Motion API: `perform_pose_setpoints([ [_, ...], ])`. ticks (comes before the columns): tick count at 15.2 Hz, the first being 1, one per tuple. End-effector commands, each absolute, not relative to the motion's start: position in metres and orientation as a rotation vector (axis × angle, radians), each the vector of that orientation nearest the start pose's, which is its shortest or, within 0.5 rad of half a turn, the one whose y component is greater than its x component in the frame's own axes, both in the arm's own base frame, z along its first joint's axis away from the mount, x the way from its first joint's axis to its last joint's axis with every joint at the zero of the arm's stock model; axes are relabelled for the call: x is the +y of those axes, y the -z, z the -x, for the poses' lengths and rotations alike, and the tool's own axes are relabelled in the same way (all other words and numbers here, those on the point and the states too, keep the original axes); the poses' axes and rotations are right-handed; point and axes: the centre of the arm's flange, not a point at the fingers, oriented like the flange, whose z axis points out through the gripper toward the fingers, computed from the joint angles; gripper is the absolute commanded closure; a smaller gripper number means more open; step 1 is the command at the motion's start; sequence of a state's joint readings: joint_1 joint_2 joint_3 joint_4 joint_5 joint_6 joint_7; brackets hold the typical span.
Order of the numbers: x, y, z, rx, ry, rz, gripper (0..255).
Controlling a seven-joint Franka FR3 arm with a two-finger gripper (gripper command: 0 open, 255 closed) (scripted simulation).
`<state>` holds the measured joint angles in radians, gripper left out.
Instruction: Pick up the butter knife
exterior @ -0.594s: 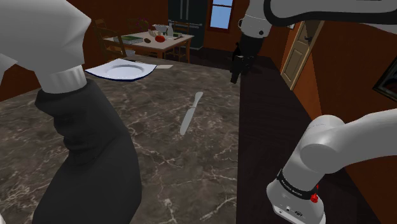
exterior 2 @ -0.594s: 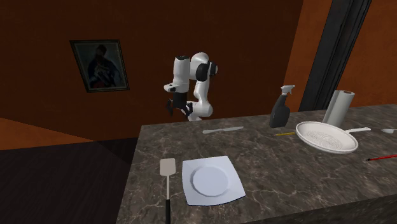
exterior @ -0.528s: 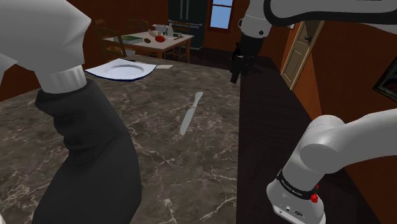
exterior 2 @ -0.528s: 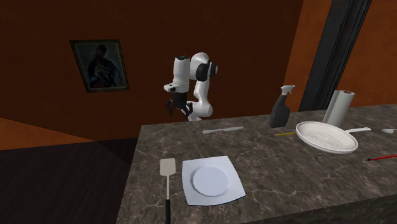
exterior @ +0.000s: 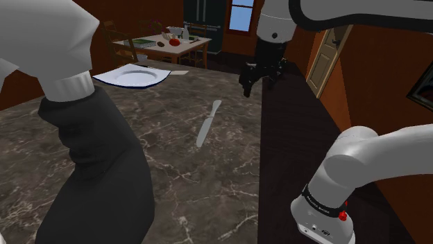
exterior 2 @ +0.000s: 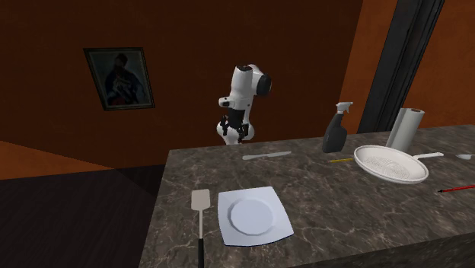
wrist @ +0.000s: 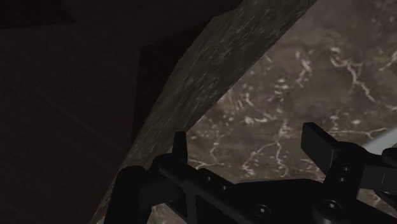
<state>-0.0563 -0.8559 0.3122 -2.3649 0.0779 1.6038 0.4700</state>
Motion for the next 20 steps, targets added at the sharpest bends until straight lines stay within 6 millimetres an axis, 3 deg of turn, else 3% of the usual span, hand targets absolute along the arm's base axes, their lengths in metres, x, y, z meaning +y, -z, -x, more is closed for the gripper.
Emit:
perform_pose_setpoints([
  [1,0.146,-0.597,-0.282,0.704,0.189,3.200,0],
  [7,0.232,-0.599,-0.294,1.249,0.193,3.070,0],
  [13,0.309,-0.601,-0.334,1.769,0.190,2.842,0],
  [20,0.309,-0.569,-0.334,1.772,0.190,2.841,0],
])
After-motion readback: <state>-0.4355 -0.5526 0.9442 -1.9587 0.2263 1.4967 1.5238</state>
